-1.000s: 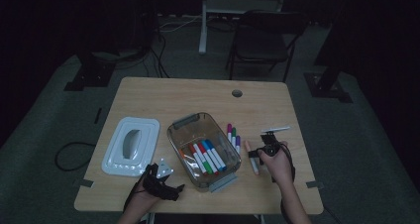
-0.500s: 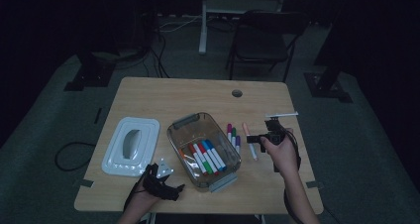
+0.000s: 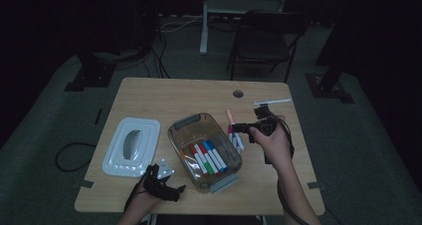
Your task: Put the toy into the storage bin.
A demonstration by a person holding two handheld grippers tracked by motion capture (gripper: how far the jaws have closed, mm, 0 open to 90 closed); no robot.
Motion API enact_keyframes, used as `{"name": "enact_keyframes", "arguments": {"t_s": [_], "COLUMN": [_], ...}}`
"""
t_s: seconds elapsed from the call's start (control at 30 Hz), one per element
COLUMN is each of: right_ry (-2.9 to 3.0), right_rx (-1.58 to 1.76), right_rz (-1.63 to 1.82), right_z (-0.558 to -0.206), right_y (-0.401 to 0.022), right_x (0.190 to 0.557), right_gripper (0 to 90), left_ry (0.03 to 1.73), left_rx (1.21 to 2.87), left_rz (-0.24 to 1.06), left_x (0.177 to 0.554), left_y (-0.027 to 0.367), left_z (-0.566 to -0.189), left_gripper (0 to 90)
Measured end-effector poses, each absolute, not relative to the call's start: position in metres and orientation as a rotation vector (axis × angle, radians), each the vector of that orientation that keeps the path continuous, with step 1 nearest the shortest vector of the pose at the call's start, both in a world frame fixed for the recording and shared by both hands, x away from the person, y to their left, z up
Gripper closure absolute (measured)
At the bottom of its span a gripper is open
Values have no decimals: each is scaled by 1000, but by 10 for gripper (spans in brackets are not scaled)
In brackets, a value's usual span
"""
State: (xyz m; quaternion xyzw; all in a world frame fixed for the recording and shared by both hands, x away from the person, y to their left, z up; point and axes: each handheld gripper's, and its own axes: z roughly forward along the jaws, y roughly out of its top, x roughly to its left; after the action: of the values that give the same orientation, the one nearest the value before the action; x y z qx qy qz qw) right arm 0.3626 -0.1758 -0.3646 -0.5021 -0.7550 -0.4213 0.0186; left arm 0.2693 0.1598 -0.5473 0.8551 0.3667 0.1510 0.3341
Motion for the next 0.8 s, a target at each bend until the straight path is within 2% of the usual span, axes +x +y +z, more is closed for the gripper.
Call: {"name": "enact_keyframes", "arguments": {"t_s": [0.37,0.8], "right_ry": [-2398,-2445], "right_rx": [-1408,-1314], "right_rz": [-1279,-1116], "right_z": [-356,-388], "right_y": [-122,-65], "right_x": [366,366], "right_gripper": [767,767], "left_ry": [955,957], "left_rx": [2236,2234], "left_rz": [393,393], "left_x": [269,269], "left_y": [160,160], "left_z": [-547,-547], "left_gripper": [6,6]}}
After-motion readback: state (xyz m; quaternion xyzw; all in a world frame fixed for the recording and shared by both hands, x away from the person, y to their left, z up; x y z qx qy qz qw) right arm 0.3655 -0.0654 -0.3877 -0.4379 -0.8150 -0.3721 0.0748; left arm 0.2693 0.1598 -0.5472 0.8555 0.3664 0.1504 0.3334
